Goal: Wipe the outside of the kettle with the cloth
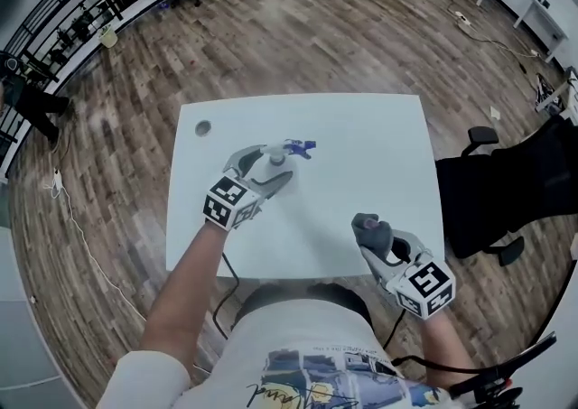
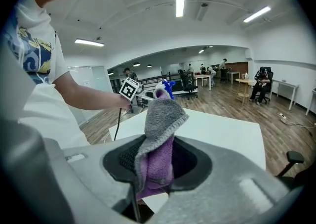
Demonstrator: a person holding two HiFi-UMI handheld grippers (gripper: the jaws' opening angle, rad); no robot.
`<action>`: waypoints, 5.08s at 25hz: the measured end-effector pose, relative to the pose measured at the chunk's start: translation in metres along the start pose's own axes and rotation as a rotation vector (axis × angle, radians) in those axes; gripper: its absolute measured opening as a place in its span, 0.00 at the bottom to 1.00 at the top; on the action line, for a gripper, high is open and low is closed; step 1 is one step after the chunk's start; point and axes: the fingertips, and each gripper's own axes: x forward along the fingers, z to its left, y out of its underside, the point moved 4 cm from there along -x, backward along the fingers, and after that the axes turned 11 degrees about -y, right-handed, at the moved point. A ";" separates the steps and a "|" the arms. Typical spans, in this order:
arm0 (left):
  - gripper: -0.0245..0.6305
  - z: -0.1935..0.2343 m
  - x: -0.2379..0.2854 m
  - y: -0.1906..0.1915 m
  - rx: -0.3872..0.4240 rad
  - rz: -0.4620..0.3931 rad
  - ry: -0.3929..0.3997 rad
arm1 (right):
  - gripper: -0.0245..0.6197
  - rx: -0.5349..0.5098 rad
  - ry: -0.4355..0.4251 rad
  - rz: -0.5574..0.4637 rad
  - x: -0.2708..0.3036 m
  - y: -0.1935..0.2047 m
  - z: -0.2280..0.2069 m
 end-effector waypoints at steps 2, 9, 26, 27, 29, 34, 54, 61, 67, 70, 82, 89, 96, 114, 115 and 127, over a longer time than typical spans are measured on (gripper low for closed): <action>0.56 -0.002 0.012 0.001 0.005 0.008 0.037 | 0.24 0.023 0.017 -0.010 -0.001 -0.001 -0.006; 0.36 -0.004 0.027 0.005 -0.013 -0.025 0.090 | 0.24 0.067 0.061 -0.033 0.003 -0.007 -0.013; 0.35 -0.044 -0.042 -0.057 -0.128 -0.001 0.113 | 0.24 -0.298 -0.028 -0.150 0.071 -0.161 0.041; 0.35 -0.047 -0.044 -0.057 -0.118 0.002 0.116 | 0.24 -0.314 -0.035 -0.133 0.079 -0.166 0.046; 0.35 -0.053 -0.049 -0.054 -0.103 0.009 0.123 | 0.24 -0.327 -0.049 -0.111 0.092 -0.168 0.051; 0.35 -0.053 -0.058 -0.046 -0.105 0.013 0.122 | 0.24 -0.302 -0.022 -0.113 0.091 -0.159 0.040; 0.34 -0.028 -0.079 -0.103 -0.352 -0.132 0.180 | 0.24 -0.177 0.006 -0.209 0.076 -0.139 0.006; 0.34 -0.033 -0.080 -0.127 -0.363 -0.179 0.201 | 0.24 -0.125 -0.013 -0.158 0.086 -0.104 -0.004; 0.34 -0.027 -0.086 -0.154 -0.388 -0.232 0.192 | 0.24 -0.054 -0.018 -0.092 0.089 -0.066 -0.015; 0.34 -0.028 -0.087 -0.165 -0.386 -0.237 0.177 | 0.24 -0.032 -0.010 -0.062 0.087 -0.049 -0.022; 0.34 -0.043 -0.064 -0.164 -0.381 -0.217 0.165 | 0.24 -0.176 -0.030 -0.243 0.032 -0.127 0.002; 0.34 -0.051 -0.060 -0.164 -0.393 -0.215 0.153 | 0.24 -0.199 -0.050 -0.244 0.039 -0.124 0.007; 0.34 -0.035 -0.069 -0.175 -0.412 -0.238 0.121 | 0.24 -0.107 -0.054 -0.140 0.056 -0.071 -0.002; 0.34 -0.045 -0.053 -0.161 -0.406 -0.249 0.099 | 0.24 -0.250 -0.066 -0.258 0.030 -0.140 0.020; 0.34 -0.046 -0.052 -0.161 -0.406 -0.249 0.098 | 0.24 -0.250 -0.071 -0.254 0.034 -0.142 0.021; 0.34 -0.013 -0.073 -0.165 -0.457 -0.302 0.032 | 0.24 -0.133 -0.088 -0.124 0.079 -0.072 0.014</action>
